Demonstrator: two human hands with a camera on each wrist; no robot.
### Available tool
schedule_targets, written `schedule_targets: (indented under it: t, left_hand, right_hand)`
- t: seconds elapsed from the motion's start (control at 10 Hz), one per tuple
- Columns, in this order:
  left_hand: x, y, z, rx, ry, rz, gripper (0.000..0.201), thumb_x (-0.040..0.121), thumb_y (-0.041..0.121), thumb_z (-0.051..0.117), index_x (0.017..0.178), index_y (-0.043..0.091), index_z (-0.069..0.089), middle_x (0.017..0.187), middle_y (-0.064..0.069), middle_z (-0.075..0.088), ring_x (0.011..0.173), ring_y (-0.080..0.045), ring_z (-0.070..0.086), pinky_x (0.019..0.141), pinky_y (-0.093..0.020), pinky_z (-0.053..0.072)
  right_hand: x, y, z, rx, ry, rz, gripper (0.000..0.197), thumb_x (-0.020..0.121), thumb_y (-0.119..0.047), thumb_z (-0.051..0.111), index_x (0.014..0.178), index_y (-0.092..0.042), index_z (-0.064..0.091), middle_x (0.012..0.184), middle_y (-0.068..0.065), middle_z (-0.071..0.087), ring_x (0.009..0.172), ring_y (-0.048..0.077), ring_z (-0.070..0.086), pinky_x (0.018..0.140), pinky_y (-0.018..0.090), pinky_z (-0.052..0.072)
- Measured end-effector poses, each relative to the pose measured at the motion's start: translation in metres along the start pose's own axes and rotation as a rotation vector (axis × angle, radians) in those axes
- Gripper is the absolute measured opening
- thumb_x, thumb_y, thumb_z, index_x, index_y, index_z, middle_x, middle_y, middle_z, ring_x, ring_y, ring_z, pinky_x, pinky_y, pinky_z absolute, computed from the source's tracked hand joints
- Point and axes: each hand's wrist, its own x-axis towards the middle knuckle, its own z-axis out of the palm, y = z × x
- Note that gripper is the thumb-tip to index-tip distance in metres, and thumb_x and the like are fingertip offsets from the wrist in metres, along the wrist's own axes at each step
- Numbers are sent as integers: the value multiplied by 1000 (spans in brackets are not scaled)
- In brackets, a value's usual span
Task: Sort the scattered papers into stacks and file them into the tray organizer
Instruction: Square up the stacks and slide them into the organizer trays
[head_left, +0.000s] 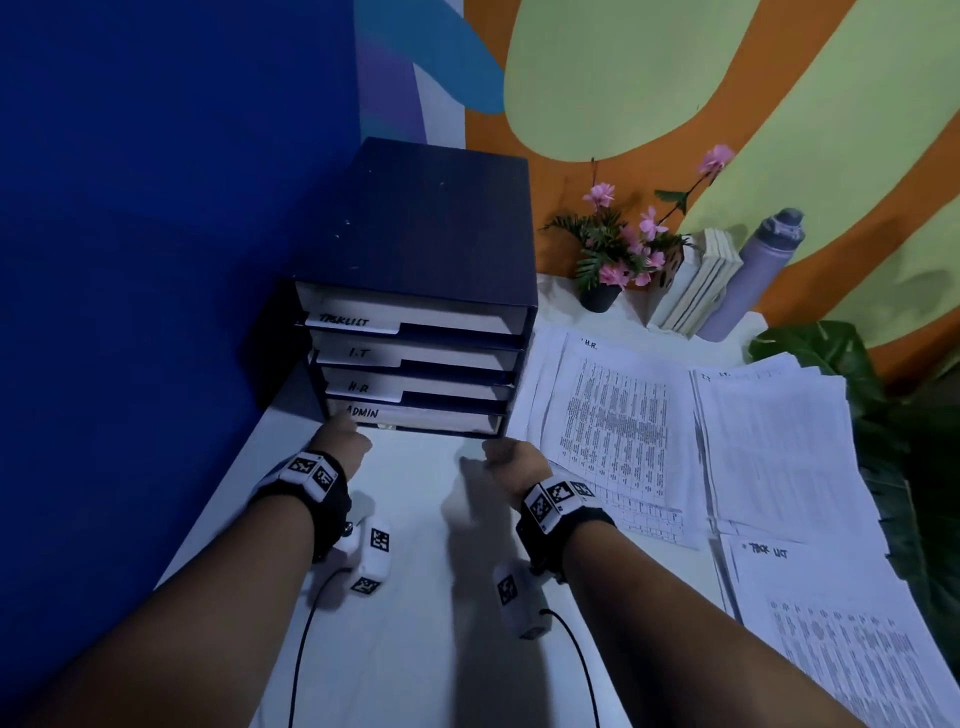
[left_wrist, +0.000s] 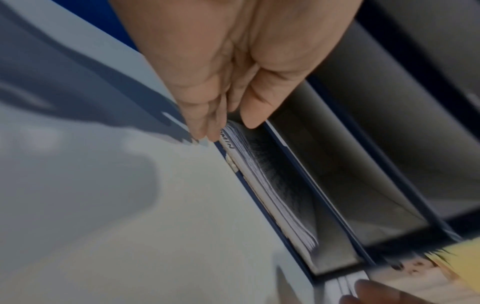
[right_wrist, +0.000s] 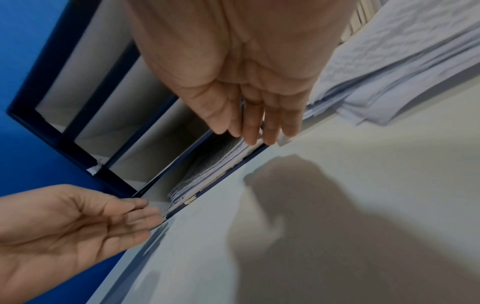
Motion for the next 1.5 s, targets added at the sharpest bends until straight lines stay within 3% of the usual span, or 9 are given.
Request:
schedule_targets:
  t: [0.1,0.2,0.3,0.6,0.7,0.9,1.3,1.4,1.5]
  left_hand:
    - [-28,-7,10,-30,-128,-32,23,82,2,57,78,22,45,81,1,47,90,-24,47,90,-39,42]
    - [-66,-9,29,-67,-235,-72,49,87,2,52,133,-7,38,135,-31,40,124,-45,41,104,-42,36]
    - [-105,-9,57,-43,-276,-59,53,93,5,49,143,1,32,145,-22,39,131,-39,39,101,-33,36]
    - [-198,-6,161,130,-416,-15,45,95,12,50,140,12,43,121,-11,53,79,-16,51,72,-24,42]
    - [-221,0,193,200,-481,-13,45,97,11,48,141,11,40,121,-8,50,87,-19,51,73,-24,44]
    - [-247,3,253,364,-595,12,51,96,12,50,145,13,36,147,-7,39,133,-24,41,107,-33,39]
    - [-276,9,304,333,-679,-110,58,90,16,58,144,16,36,122,4,49,114,-19,56,74,-23,52]
    - [-265,3,298,353,-729,-110,51,85,11,63,132,2,45,141,-10,39,117,-24,54,94,-28,49]
    - [-271,6,286,237,-633,-140,4,95,20,52,91,22,54,90,-3,59,75,-17,59,80,-39,57]
  right_hand:
    - [-25,14,-15,-10,-23,5,15,88,-19,58,99,-24,67,103,-8,60,102,12,53,103,19,37]
    - [-55,33,-38,-20,-27,-2,26,89,-10,54,107,-23,68,107,-4,61,114,18,58,106,27,41]
    - [-89,57,-70,-44,7,-2,30,91,-12,52,118,-14,66,109,0,63,114,21,59,104,32,45]
    - [-166,198,-176,-243,242,234,37,95,-15,45,130,-14,59,136,8,56,122,25,54,99,28,42]
    - [-184,244,-202,-250,342,389,39,96,-17,48,134,-14,54,141,12,47,125,31,50,104,34,42]
    - [-209,299,-236,-309,453,625,45,82,-12,54,126,-9,48,137,16,37,124,35,41,103,37,39]
    - [-219,318,-210,-249,409,629,92,73,-23,72,146,-7,19,145,14,30,133,31,33,108,42,36]
    - [-220,314,-201,-136,462,713,58,87,-23,56,138,-8,34,138,15,37,124,33,42,101,41,41]
    - [-221,309,-198,-41,389,726,48,91,-30,52,131,-5,42,132,19,47,118,37,49,97,39,44]
